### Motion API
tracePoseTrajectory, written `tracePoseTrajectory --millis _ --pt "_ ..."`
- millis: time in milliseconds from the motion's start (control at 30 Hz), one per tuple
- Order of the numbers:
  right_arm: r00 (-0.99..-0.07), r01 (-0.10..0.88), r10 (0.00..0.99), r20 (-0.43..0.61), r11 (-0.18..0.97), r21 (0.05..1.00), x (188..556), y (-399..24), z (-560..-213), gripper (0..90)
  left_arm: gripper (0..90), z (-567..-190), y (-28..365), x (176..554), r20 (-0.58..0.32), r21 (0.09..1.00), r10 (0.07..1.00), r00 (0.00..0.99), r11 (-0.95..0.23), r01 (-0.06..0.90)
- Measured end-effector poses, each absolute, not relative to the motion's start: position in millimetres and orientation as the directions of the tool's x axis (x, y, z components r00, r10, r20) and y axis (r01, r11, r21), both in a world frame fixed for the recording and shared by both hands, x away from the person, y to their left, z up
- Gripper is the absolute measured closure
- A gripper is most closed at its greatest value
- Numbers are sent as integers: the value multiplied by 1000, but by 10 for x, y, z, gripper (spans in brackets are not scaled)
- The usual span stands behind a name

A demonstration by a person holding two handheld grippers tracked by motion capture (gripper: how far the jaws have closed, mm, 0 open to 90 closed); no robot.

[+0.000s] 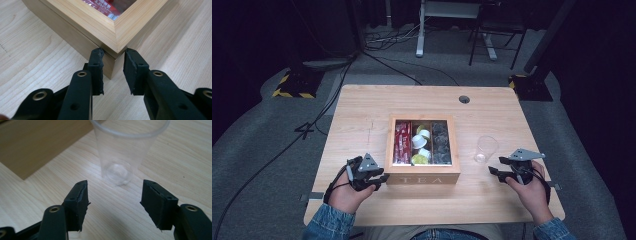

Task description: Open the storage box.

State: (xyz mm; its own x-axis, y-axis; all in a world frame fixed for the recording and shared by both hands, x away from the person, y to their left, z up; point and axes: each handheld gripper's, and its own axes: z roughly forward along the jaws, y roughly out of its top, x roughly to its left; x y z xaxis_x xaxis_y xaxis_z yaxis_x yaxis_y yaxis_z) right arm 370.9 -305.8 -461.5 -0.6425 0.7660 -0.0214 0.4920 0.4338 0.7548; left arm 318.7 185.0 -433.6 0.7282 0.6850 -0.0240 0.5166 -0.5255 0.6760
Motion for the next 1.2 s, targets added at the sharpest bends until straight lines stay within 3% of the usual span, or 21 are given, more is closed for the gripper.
tracePoseTrajectory --millis 567,900,1200 --pt "-737 419 676 34 416 807 3458 -2742 -4180 375 702 -4223 1861 3201 -29 686 682 731 -519 511" --pt "-817 352 577 12 481 803 3440 -2298 -4140 370 699 -4164 1854 3237 -21 700 677 736 -516 494" --pt "-835 310 548 -39 529 790 3489 -2059 -4199 387 696 -4159 1844 3265 -25 706 674 739 -511 490"
